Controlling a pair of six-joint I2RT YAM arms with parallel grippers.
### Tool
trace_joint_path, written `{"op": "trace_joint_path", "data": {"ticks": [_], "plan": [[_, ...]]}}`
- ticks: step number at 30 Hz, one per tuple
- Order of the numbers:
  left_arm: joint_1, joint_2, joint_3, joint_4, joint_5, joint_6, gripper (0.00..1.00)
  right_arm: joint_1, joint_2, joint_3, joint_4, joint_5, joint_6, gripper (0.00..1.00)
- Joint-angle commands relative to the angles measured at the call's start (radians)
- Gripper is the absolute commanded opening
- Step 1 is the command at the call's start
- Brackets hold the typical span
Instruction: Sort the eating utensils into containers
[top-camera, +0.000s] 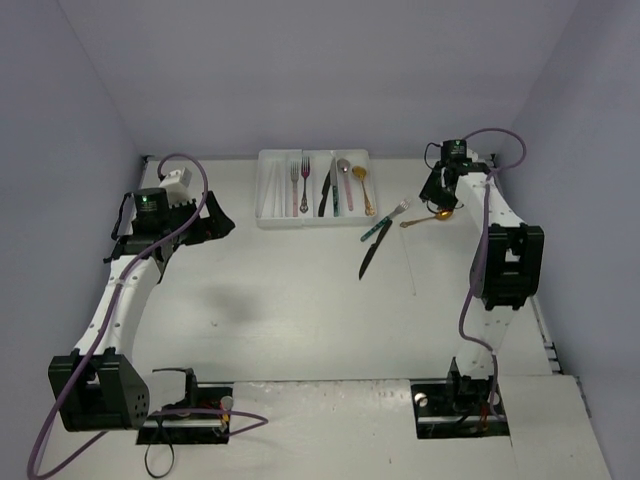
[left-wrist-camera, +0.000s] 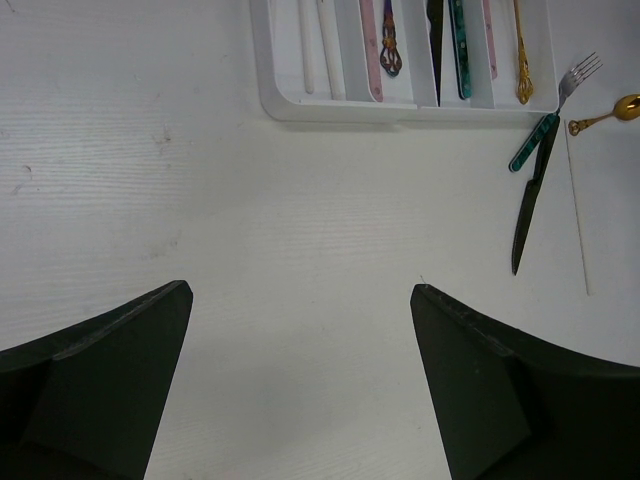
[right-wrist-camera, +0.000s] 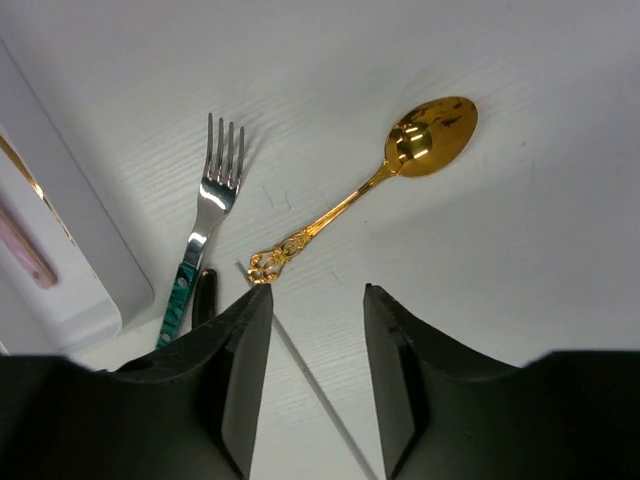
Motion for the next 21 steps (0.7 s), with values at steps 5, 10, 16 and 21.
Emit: {"op": "trace_joint_path", "data": {"ticks": [5,10,16,21], "plan": [[0.01,-0.058,-0.002,0.054,-0.013,0.0,0.91,-0.008,0.127,0.091,-0.029,0.049,0.252,0.55],[0.01,-0.058,-0.008,0.058,-0.018,-0.001,0.91,-0.051,0.207,0.142,-0.036,0.038,0.289,0.59],[0.01,-0.049,-0.007,0.057,-0.022,-0.001,0.91,-0.072,0.287,0.182,-0.043,0.045,0.301,0.56],[0.01,-0.041,-0.005,0.051,-0.03,0.002,0.91,-0.093,0.339,0.171,-0.053,0.055,0.283,0.51]]}}
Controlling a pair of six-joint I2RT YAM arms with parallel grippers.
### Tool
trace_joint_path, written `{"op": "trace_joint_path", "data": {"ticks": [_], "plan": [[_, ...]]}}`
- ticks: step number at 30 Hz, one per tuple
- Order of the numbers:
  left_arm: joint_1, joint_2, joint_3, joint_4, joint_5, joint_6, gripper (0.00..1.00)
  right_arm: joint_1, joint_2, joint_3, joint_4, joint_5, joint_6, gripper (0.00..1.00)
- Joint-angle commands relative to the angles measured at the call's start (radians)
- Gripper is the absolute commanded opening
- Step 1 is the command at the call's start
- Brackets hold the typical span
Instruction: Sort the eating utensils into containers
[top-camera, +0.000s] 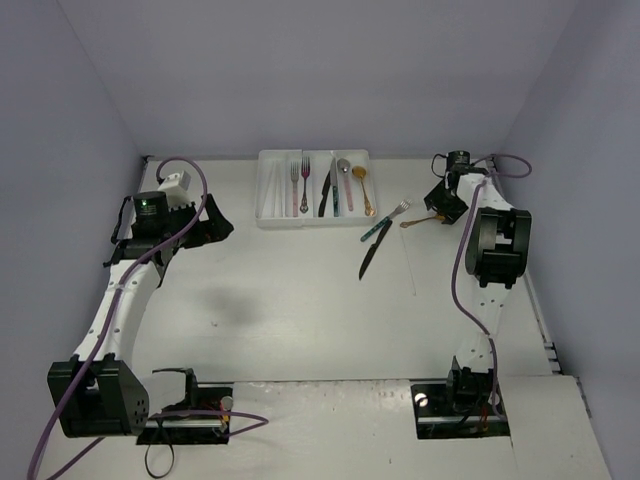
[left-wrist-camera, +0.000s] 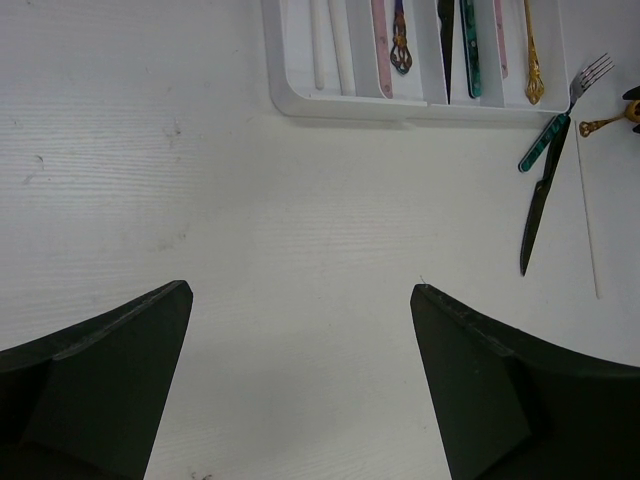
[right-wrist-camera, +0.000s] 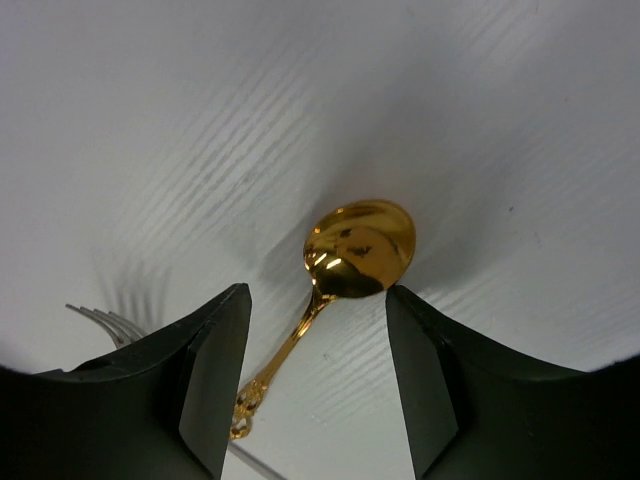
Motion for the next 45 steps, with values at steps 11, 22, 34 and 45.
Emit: {"op": "trace_joint_path", "data": {"ticks": [11,22,34,45], "plan": [[0.011,0.01,0.037,0.036,-0.011,0.002,0.91,0.013,0.078,0.027,-0.117,0.201,-0.137,0.41],[0.019,0.003,0.042,0.009,-0.012,0.022,0.91,-0.054,0.172,0.026,-0.209,0.292,-0.354,0.07],[0.02,0.022,0.05,0.015,0.003,0.012,0.91,-0.092,0.117,0.006,-0.205,0.226,-0.564,0.02],[0.022,0.011,0.038,0.02,0.003,0.01,0.91,-0.034,0.058,-0.053,-0.207,-0.09,-0.68,0.0]]}}
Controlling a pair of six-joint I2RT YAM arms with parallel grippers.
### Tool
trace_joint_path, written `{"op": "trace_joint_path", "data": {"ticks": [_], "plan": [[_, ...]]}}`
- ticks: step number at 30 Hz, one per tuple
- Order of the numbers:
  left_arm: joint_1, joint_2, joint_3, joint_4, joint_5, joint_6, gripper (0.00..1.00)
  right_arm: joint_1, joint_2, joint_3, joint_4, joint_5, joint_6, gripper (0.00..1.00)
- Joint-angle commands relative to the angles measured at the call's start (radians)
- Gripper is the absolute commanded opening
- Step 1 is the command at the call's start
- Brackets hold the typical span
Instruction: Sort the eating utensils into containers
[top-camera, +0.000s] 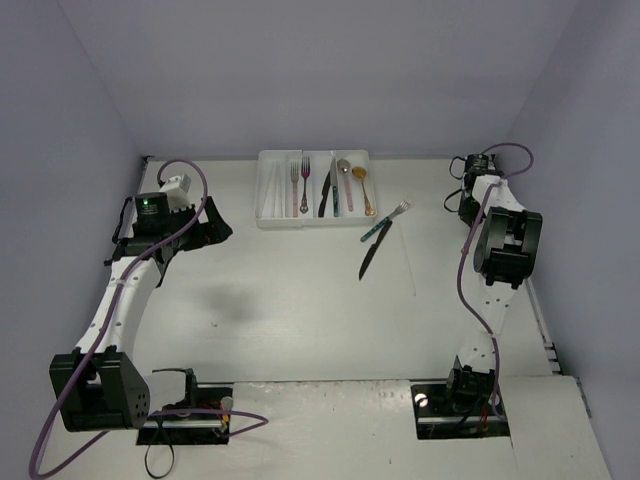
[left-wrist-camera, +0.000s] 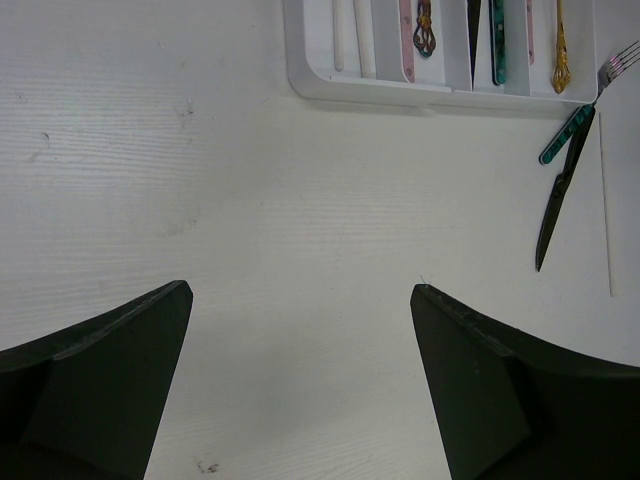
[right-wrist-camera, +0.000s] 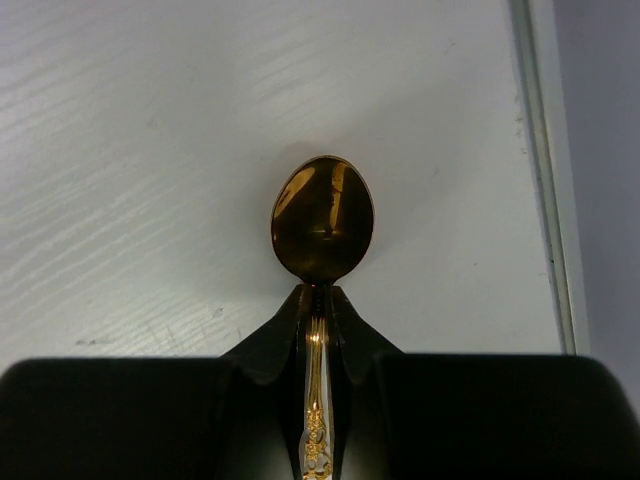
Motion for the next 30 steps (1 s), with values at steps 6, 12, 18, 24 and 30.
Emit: {"op": "trace_joint_path", "data": {"ticks": [6,12,18,24,30], "plan": [[0.01,-0.017,0.041,0.044,0.014,-0.002,0.91,0.147,-0.068,-0.075,-0.171,-0.373,-0.069,0.0],[0.01,-0.024,0.037,0.045,0.014,-0.002,0.91,0.213,-0.115,-0.054,-0.171,-0.405,-0.069,0.0],[0.011,-0.03,0.037,0.042,0.014,0.003,0.91,0.229,-0.143,-0.028,-0.173,-0.433,-0.07,0.0],[0.012,-0.028,0.035,0.045,0.014,0.002,0.91,0.234,-0.189,-0.001,-0.174,-0.476,-0.1,0.0],[0.012,-0.018,0.04,0.045,0.017,-0.002,0.91,0.247,-0.246,0.058,-0.182,-0.523,-0.121,0.0]]}}
